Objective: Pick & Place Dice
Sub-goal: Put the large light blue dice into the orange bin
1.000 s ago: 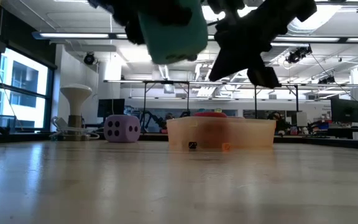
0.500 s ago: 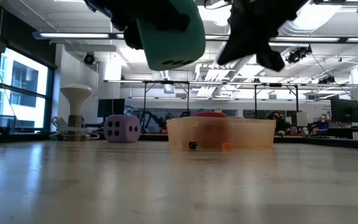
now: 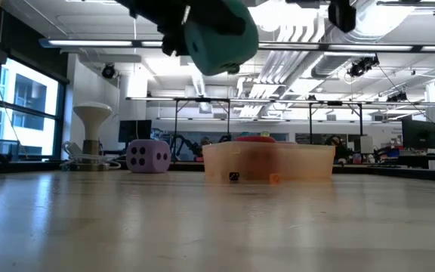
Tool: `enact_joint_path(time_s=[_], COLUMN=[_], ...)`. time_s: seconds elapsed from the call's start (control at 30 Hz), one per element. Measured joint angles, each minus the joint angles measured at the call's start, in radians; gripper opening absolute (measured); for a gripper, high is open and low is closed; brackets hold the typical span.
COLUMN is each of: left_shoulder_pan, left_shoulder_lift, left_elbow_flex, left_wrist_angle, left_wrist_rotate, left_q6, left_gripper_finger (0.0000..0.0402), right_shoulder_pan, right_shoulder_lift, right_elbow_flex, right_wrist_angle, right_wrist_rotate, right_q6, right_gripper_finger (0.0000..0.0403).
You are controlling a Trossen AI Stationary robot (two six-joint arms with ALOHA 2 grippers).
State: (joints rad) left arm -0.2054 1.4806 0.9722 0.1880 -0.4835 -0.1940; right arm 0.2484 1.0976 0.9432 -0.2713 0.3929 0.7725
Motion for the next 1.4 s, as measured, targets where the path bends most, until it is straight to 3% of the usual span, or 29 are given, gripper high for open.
enact_joint_path(time_s=[0.13, 0.27, 0.4, 0.53, 0.73, 0.9, 1.03, 1.27, 1.4], left_shoulder_pan=[0.118, 0.257, 0.355, 0.423, 0.504, 0.555, 0.565, 0.573, 0.578], left_shoulder_lift=[-0.015, -0.004, 0.025, 0.048, 0.107, 0.144, 0.153, 0.153, 0.153], left_elbow_flex=[0.001, 0.001, 0.001, 0.002, 0.033, 0.039, 0.039, 0.039, 0.039], left_wrist_angle=[0.013, 0.03, 0.025, 0.02, 0.033, 0.078, 0.078, 0.082, 0.081], left_wrist_rotate=[0.045, 0.182, 0.201, 0.216, 0.329, 0.509, 0.498, 0.38, 0.414], left_q6=[-0.045, -0.129, -0.104, -0.098, -0.117, -0.107, -0.092, -0.064, 0.063], left_gripper_finger=[0.0377, 0.0376, 0.0375, 0.0375, 0.0377, 0.0386, 0.0388, 0.0389, 0.039], right_shoulder_pan=[0.04, 0.066, 0.081, 0.081, 0.045, -0.005, -0.043, -0.08, -0.101], right_shoulder_lift=[-0.039, -0.051, -0.054, -0.061, -0.063, -0.07, -0.094, -0.103, -0.102], right_elbow_flex=[0.0, 0.0, 0.0, 0.0, 0.0, 0.0, 0.0, 0.0, 0.0], right_wrist_angle=[0.016, 0.016, 0.005, -0.056, -0.072, -0.068, -0.078, -0.099, -0.101], right_wrist_rotate=[0.002, 0.002, -0.001, -0.001, 0.002, 0.025, 0.025, 0.027, 0.028], right_q6=[-0.068, -0.116, -0.156, -0.175, -0.212, -0.243, -0.253, -0.249, -0.248], right_gripper_finger=[0.0002, 0.0003, 0.0003, 0.0003, 0.0003, 0.0003, 0.0003, 0.0002, 0.0002])
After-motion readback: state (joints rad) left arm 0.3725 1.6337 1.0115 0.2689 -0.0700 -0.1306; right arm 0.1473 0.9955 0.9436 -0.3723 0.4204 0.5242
